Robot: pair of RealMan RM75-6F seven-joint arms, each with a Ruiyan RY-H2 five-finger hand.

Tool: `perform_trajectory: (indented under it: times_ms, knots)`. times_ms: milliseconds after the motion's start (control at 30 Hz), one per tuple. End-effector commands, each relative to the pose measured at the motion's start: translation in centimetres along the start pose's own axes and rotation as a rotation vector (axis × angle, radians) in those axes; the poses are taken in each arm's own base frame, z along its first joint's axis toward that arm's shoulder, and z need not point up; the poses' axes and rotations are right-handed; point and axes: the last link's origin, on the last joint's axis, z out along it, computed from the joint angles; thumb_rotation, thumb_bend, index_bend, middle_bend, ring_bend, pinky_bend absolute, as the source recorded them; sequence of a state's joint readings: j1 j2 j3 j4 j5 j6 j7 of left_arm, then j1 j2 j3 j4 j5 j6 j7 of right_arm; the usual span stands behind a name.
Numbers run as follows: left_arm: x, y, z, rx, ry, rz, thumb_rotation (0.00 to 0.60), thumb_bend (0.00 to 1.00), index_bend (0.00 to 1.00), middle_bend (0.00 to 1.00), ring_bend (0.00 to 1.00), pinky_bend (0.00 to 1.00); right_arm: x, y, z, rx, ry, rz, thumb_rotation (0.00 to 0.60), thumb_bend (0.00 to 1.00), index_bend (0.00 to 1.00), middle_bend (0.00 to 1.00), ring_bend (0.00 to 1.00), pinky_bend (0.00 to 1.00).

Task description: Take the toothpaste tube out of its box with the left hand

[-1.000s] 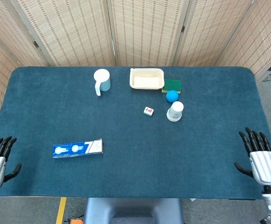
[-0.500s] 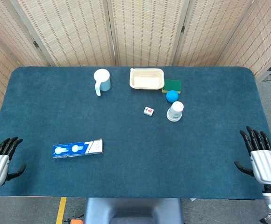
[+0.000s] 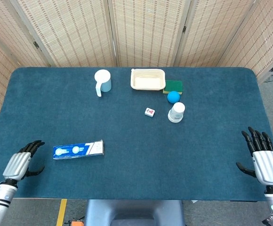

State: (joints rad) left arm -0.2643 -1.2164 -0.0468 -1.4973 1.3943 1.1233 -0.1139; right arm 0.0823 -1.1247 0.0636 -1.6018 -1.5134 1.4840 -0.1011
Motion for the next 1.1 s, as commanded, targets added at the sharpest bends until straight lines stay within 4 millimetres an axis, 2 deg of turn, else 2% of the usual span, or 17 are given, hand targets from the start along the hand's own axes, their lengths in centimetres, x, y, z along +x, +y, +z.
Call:
perform_trajectory:
  times_ms: [33,333,500,667,767,1100]
  knots:
    - [-0.8,1.2,1.2,0.006,-0.082,0.012,0.600,0.29,0.14,0.14,0.14,0.23,0.1,0.0,-0.1,0.003,0.003,0.002,0.600,0.22,0.00,0.00,0.00,0.00]
    - [-1.1,2.7,3.0,0.054,-0.077,0.076,0.600,0.27,0.14,0.15,0.14,0.22,0.4,0.1,-0.4,0.017,0.009,0.012,0.600,0.22,0.00,0.00,0.00,0.00]
    - [-1.5,2.9,4.0,0.073,-0.080,0.097,0.600,0.27,0.14,0.16,0.15,0.22,0.5,0.1,-0.6,0.021,0.012,0.017,0.600,0.22,0.00,0.00,0.00,0.00]
    - [-1.5,3.1,4.8,0.072,-0.068,0.083,0.600,0.27,0.18,0.24,0.20,0.23,0.5,0.2,-0.5,0.021,0.011,0.019,0.600,0.22,0.00,0.00,0.00,0.00]
    - [-1.7,3.2,5.0,0.070,-0.071,0.087,0.600,0.25,0.17,0.28,0.22,0.23,0.4,0.2,-0.5,0.023,0.005,0.018,0.600,0.22,0.00,0.00,0.00,0.00]
    - [-2.2,4.1,5.2,0.063,-0.098,0.076,0.600,0.24,0.15,0.28,0.21,0.22,0.4,0.1,-0.4,0.022,0.004,0.016,0.600,0.22,0.00,0.00,0.00,0.00]
